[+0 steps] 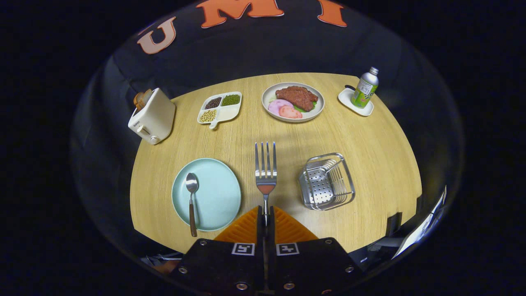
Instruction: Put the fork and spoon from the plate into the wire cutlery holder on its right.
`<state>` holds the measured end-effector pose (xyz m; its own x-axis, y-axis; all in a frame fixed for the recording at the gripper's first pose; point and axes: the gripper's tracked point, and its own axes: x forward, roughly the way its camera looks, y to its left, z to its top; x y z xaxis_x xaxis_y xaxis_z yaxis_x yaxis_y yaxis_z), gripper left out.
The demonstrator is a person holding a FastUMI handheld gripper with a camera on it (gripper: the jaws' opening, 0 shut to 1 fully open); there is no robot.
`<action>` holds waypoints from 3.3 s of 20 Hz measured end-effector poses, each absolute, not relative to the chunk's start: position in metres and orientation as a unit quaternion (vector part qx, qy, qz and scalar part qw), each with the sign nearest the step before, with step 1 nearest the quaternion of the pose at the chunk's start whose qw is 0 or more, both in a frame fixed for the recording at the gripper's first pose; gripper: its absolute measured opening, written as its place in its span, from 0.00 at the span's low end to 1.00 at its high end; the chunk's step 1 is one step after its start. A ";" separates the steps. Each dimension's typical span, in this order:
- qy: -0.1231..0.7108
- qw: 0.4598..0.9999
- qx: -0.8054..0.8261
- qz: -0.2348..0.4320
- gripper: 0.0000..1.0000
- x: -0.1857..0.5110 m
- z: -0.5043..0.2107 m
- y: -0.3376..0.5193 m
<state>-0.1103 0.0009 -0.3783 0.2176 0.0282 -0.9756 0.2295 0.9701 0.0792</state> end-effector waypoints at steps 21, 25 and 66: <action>0.612 0.782 0.089 -0.083 0.08 -0.107 -0.394 -0.091; 0.515 0.847 0.105 -0.079 0.12 -0.059 -0.357 -0.096; 0.430 0.899 0.024 0.075 0.92 0.016 -0.324 0.174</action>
<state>0.0156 0.1739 -0.3241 0.6186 0.1556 -0.7702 -0.1144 0.9876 0.1077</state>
